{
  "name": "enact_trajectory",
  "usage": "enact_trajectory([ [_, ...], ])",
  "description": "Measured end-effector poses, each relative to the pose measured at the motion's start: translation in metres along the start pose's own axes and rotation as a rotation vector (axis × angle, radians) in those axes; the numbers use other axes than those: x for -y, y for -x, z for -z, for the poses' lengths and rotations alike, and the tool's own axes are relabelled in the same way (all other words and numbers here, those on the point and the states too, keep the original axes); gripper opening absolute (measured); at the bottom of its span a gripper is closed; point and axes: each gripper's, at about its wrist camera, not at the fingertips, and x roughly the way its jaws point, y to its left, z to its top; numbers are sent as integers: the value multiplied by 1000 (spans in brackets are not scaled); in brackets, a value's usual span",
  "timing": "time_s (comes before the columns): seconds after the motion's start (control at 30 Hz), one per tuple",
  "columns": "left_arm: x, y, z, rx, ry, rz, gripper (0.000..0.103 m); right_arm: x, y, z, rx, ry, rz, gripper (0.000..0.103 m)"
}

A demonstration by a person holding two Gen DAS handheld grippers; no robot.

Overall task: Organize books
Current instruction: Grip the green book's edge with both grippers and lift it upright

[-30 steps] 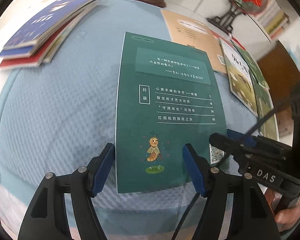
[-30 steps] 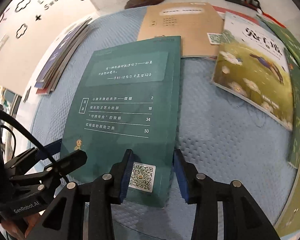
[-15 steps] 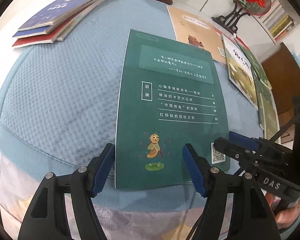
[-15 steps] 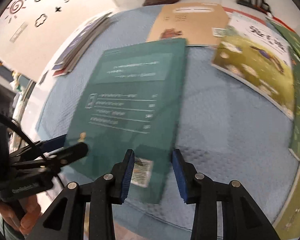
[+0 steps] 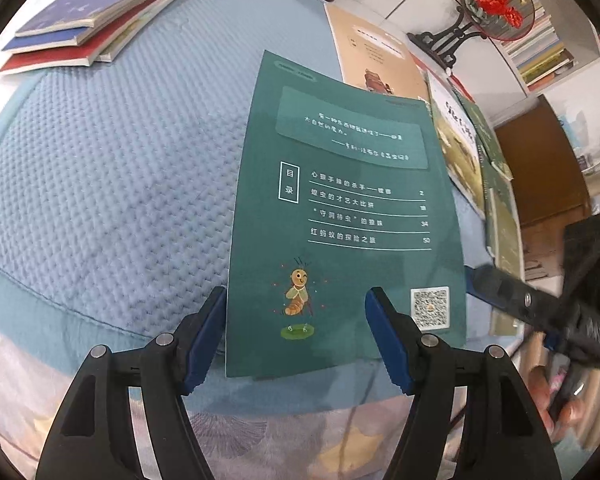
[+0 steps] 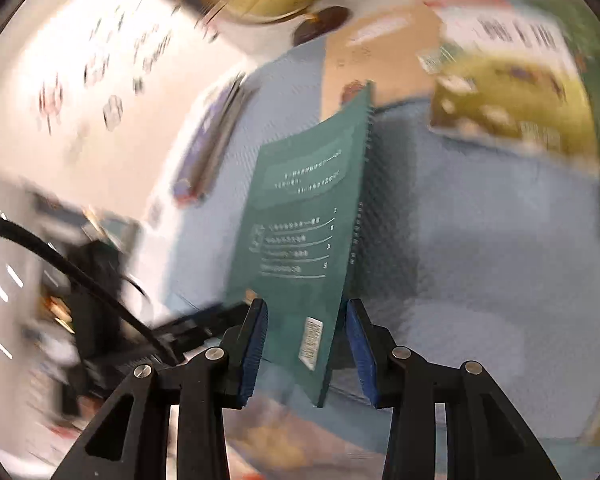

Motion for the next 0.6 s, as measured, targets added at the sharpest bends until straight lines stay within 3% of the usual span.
enact_trajectory([
  [0.07,-6,0,-2,-15,18,63,66,32,-9,-1,-19,-200,-152,40],
  [0.13,-12,0,-5,-31,35,102,66,47,-27,0,-49,-311,-174,40],
  [0.2,-11,0,-6,-42,19,100,66,39,-31,-1,-47,-249,-99,39],
  [0.27,-7,-1,-7,-52,-12,76,66,14,-22,-4,-27,-156,-77,39],
  [0.43,10,11,-11,1,-110,-133,64,-56,-1,-16,34,67,25,39],
  [0.5,12,22,-14,47,-135,-177,64,-76,-3,-21,30,132,71,39],
  [0.6,9,40,-19,83,-128,-134,64,-100,-10,-25,22,196,109,38],
])
